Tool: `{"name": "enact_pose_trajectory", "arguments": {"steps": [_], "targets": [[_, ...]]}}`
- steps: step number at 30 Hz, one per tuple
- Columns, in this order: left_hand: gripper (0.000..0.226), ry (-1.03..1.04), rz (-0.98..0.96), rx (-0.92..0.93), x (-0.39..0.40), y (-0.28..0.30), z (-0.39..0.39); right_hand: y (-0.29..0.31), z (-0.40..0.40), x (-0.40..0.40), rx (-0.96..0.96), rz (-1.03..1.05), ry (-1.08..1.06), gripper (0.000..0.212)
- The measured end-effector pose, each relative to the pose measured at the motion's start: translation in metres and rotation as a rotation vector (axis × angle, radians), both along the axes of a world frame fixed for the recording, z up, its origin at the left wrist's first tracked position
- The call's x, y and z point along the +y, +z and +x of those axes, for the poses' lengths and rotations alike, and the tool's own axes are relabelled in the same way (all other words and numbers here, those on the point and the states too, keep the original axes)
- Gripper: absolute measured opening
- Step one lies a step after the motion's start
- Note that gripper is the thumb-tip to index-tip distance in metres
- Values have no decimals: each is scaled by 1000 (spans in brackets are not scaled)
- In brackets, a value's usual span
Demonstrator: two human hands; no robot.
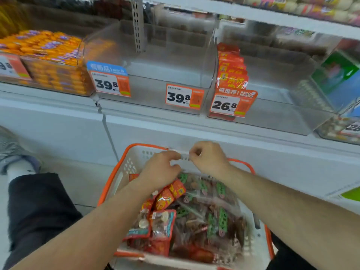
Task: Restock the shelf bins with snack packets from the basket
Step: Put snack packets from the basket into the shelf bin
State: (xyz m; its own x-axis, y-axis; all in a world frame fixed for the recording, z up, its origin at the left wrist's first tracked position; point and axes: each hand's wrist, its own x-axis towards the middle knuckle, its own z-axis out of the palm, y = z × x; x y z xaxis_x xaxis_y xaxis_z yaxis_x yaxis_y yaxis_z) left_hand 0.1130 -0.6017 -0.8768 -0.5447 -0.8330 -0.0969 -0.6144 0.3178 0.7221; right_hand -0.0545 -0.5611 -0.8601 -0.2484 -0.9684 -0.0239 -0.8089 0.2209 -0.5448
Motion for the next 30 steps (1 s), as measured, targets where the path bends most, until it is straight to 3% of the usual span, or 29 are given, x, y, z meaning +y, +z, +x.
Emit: {"name": "enact_pose_trajectory", "arguments": {"steps": [4,7,9,12,17,19,22,26,30], "targets": [[21,8,103,-51,14,-29,26,-43,40,13,-98,440,80,34],[30,36,172,-80,22,-39,36,-68,65,28,47,703,257,40],[35,43,213,-102,25,-43,39,-83,75,33,121,775,285,36],[36,35,230,-102,27,-45,39,-104,79,37,38,842,189,40],[35,81,241,-73,28,-46,37,-113,73,43,-82,733,45,27],[36,94,250,-57,27,-44,35,-100,66,41,-112,705,41,7],[45,107,282,-45,25,-46,34,-70,45,32,-75,676,54,12],[69,326,483,206,24,-44,30,-14,6,21,37,649,55,19],[79,530,739,448,24,-43,21,28,-26,25,-94,503,-61,19]]}}
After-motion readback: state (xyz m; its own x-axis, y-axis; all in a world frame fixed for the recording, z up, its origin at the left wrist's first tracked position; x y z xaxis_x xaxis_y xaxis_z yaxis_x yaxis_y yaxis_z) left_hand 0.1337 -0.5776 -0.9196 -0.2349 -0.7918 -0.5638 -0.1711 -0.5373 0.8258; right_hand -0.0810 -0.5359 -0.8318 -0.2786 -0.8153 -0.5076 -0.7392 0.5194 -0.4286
